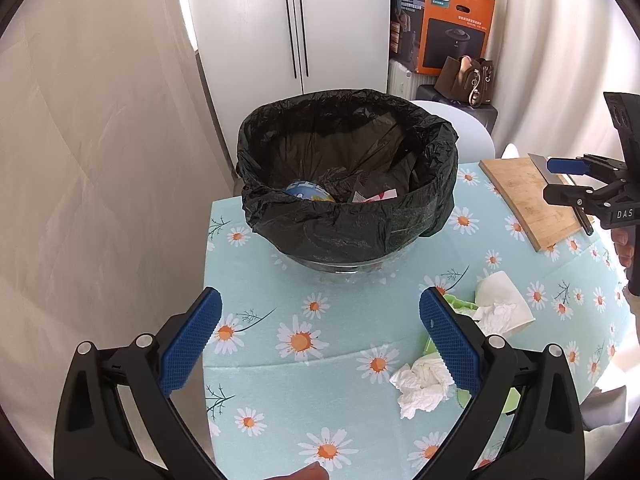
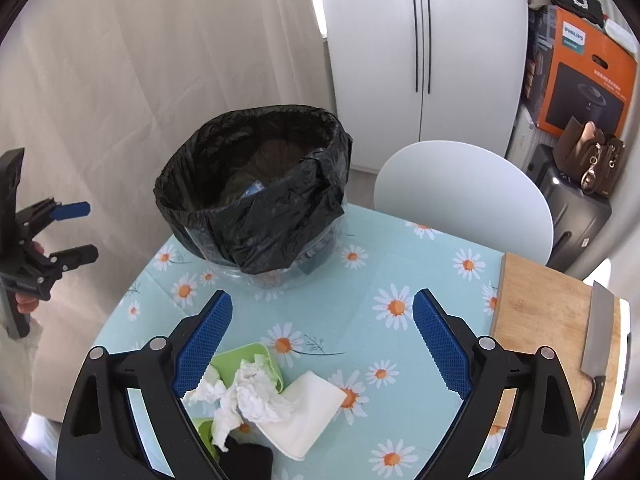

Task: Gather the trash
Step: 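Move the right tool to the white paper cup and close on it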

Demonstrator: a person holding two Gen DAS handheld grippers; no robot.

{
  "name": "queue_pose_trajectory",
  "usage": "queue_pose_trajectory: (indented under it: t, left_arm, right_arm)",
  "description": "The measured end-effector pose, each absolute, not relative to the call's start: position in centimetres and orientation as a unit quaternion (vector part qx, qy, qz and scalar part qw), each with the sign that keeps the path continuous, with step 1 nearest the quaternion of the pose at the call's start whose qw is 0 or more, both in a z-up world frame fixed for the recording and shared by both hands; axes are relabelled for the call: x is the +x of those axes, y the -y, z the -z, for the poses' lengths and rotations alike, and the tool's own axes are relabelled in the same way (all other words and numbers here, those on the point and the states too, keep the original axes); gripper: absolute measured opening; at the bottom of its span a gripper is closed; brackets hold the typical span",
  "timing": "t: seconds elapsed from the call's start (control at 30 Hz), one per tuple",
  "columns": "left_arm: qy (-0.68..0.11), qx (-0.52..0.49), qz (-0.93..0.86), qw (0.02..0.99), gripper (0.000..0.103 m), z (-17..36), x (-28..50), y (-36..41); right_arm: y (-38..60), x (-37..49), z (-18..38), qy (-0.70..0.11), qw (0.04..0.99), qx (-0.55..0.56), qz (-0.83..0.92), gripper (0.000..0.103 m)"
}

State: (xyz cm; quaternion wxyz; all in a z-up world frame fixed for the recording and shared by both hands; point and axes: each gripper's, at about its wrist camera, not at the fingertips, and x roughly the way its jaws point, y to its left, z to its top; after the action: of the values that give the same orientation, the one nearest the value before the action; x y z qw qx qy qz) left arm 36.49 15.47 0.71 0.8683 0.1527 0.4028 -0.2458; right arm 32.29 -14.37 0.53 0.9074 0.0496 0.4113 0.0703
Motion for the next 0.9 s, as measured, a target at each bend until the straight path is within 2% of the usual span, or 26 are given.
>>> queue_pose_trajectory:
  t: [0.9]
  left_arm:
    - [-0.461,0.101,0.182,0.863,0.097,6.3,29.0,-13.1]
  right_arm:
    - [16.2,28.1,6.2,-0.467,0.874,0.043,-0.125,0.087]
